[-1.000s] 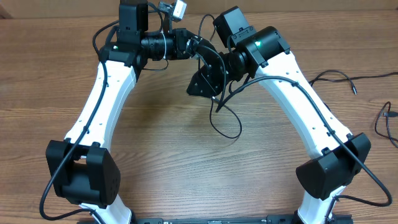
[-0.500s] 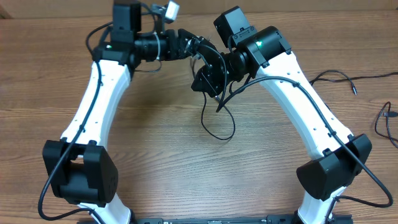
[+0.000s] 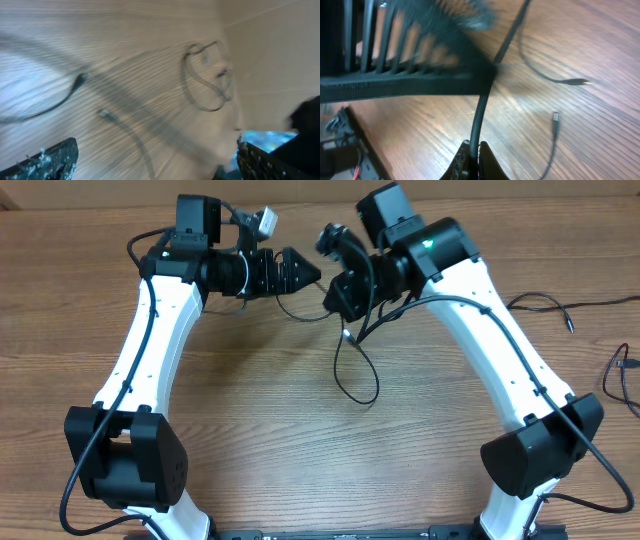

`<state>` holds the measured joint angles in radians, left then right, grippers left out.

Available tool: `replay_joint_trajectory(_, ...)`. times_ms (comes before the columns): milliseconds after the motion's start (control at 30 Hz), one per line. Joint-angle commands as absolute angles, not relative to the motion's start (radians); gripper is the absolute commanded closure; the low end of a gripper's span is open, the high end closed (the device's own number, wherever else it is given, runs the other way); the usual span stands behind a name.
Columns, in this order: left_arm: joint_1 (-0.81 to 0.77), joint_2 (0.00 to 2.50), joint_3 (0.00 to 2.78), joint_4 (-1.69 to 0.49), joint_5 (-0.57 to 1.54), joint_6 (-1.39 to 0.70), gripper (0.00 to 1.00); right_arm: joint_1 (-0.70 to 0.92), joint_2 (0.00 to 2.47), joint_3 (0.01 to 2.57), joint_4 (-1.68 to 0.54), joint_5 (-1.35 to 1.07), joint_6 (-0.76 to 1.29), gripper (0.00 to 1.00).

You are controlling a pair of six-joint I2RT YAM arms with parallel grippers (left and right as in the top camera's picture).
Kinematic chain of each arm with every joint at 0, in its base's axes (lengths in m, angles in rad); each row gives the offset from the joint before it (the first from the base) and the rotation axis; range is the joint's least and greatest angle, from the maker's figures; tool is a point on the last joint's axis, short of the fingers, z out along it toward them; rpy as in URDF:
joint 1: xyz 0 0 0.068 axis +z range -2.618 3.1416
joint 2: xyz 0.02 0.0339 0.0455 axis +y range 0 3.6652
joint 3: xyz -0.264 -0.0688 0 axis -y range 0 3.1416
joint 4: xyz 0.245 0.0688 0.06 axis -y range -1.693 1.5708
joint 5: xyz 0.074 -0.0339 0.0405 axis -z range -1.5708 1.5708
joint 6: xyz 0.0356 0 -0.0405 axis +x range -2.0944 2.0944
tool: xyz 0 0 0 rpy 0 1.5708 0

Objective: Untangle cables

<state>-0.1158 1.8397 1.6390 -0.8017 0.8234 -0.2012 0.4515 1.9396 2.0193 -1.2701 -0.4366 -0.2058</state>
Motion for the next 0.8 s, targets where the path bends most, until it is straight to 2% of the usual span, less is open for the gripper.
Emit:
replay_joint_trajectory(0,-0.115,1.843,1.658,-0.848,0.666,-0.102,0.00,0.397,1.934,2.022,-1.260,-0.408,-0.149,0.96)
replay_joint_trajectory(267,-0.127,1.843,1.658,-0.985,0.566,0.075,0.00,0.245,1.934,2.042,-1.206,-0.343,-0.023,0.96)
replay_joint_trajectory(500,-0.175,1.843,1.658,-1.106,0.571,0.302,0.00,0.138,1.934,2.191,-1.102,-0.202,0.028,0.96)
replay_joint_trajectory(767,-0.260,1.844,1.658,-1.124,0.564,0.397,0.00,0.122,1.934,2.357,-0.845,0.208,0.027,0.96)
